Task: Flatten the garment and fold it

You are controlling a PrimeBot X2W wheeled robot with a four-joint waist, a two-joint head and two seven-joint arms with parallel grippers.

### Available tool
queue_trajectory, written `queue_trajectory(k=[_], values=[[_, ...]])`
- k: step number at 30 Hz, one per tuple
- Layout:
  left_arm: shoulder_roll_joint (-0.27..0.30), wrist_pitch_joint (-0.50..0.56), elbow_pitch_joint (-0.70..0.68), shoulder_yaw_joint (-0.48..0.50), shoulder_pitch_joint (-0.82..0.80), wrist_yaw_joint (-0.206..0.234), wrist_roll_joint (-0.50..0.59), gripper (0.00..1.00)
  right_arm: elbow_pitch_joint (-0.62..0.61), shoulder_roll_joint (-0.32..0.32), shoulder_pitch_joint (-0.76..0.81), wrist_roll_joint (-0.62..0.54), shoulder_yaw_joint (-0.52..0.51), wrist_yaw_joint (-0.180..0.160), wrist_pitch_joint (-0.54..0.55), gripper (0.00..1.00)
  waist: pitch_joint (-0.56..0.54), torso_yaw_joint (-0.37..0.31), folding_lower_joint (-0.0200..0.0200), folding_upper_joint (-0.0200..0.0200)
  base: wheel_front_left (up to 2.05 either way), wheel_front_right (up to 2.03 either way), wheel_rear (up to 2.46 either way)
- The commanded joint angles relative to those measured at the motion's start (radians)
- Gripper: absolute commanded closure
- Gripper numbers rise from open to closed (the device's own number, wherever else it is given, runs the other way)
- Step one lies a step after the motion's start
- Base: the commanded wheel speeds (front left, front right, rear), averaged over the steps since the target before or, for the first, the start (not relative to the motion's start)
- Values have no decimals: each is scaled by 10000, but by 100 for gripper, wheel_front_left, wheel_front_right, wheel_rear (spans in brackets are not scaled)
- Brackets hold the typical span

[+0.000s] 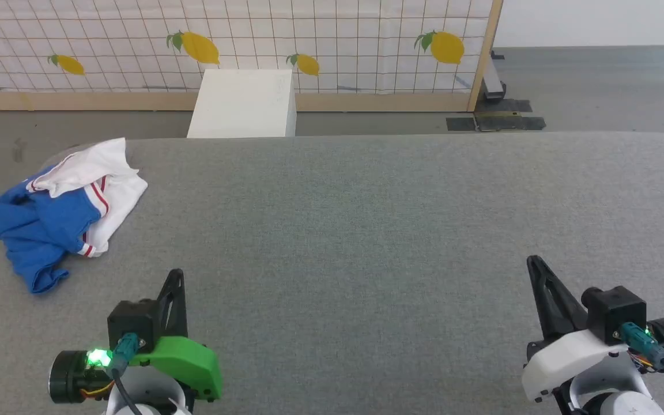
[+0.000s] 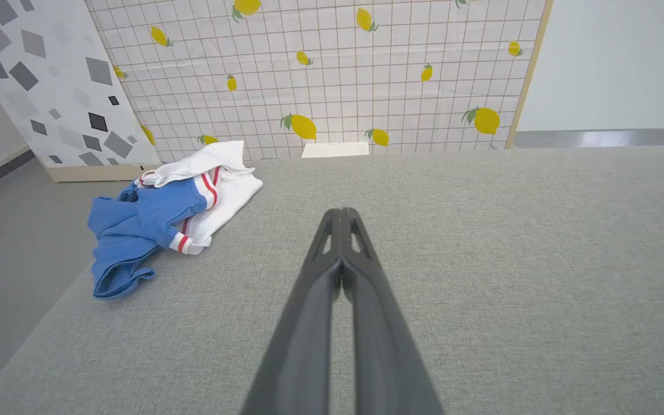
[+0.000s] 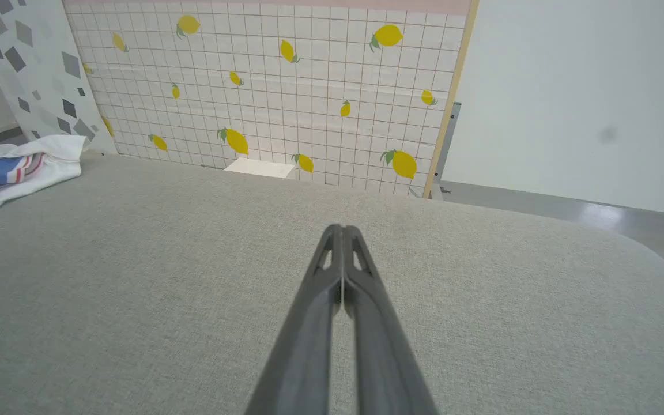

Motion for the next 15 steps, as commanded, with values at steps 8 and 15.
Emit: queue_trajectory(k=[8,15], values=[[-32,14,34,39,-150,-11,103,100,18,5,-172,-62,14,-17,28,100,0,0,0,0,0,0,0],[0,-3,-2,-8,8,0,-7,0,3,0,6,11,-2,0,-2,0,0,0,0,0,0,0,0]])
